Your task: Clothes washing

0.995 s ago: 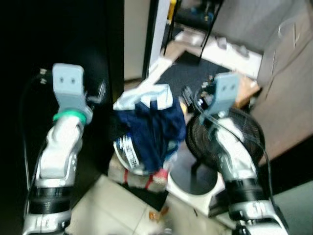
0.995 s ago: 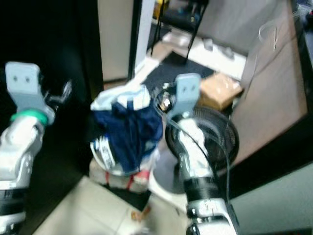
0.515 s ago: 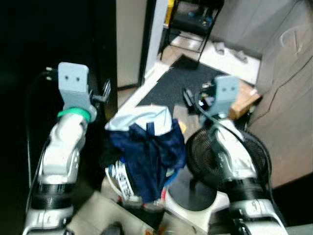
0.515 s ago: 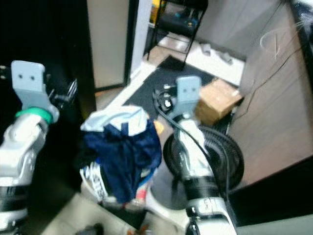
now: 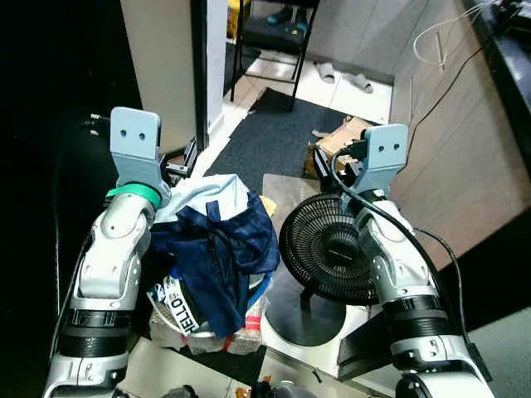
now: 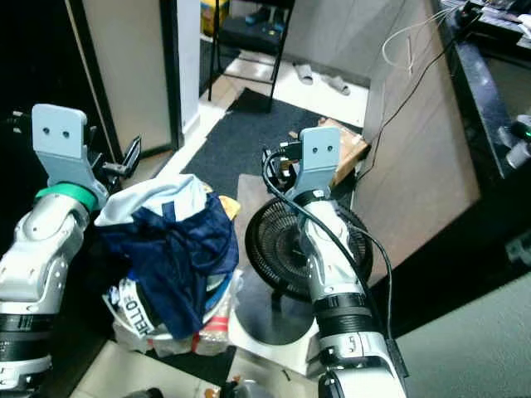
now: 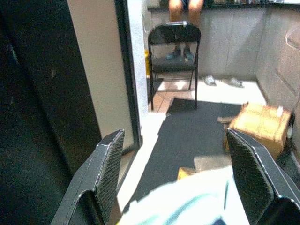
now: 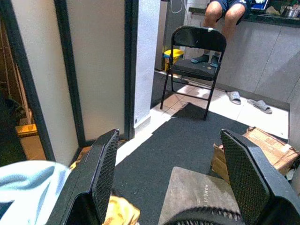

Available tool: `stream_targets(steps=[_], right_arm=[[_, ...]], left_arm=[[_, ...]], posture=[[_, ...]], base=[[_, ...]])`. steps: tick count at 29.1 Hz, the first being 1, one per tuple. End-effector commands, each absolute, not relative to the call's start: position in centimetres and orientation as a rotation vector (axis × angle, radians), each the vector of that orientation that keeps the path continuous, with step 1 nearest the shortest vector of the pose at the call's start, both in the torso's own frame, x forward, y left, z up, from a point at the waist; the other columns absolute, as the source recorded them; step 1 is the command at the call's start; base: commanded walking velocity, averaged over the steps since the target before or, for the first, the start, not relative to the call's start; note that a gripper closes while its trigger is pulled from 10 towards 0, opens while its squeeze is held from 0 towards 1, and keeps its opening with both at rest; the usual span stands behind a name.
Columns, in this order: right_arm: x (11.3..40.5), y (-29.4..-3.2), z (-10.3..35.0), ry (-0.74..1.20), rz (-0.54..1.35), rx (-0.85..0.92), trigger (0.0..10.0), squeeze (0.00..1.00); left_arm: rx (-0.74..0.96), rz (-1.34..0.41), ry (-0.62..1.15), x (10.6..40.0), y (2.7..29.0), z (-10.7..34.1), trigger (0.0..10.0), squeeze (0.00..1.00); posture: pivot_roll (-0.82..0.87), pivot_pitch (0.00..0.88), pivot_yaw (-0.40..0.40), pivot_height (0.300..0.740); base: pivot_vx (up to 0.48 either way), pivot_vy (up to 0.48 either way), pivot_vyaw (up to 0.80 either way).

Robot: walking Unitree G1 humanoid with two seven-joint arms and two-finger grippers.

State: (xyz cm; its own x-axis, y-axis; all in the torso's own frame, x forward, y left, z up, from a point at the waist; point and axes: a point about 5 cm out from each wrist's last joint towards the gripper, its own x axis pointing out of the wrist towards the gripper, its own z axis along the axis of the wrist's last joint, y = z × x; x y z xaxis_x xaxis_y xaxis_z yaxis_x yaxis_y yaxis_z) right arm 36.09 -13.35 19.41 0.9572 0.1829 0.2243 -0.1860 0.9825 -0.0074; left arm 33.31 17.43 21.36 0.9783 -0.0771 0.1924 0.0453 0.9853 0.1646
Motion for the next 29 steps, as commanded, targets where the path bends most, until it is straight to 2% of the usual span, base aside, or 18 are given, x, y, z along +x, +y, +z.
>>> stream_targets(steps=[1, 19, 29], right_arm=[[36.01, -13.94, 18.52, -0.199, 0.176, -0.003, 10.0, 0.00], [36.01, -13.73, 18.17, -0.194, 0.189, -0.007, 10.0, 0.00], [35.98, -13.68, 18.13, -0.196, 0.192, -0.006, 10.0, 0.00]], left_arm=[[0.189, -0.073, -0.168, 33.28, 17.19, 20.14, 10.0, 0.00], [0.168, -0.056, -0.179, 33.39, 17.38, 19.95, 10.0, 0.00], [0.173, -0.045, -0.183, 33.42, 17.42, 19.99, 10.0, 0.00]], posture=[[0.03, 0.050, -0.062, 0.740], [0.03, 0.058, -0.067, 0.740], [0.03, 0.058, -0.067, 0.740]], base=[[0.000, 0.000, 0.00], [0.000, 0.000, 0.00], [0.462, 0.000, 0.00]])
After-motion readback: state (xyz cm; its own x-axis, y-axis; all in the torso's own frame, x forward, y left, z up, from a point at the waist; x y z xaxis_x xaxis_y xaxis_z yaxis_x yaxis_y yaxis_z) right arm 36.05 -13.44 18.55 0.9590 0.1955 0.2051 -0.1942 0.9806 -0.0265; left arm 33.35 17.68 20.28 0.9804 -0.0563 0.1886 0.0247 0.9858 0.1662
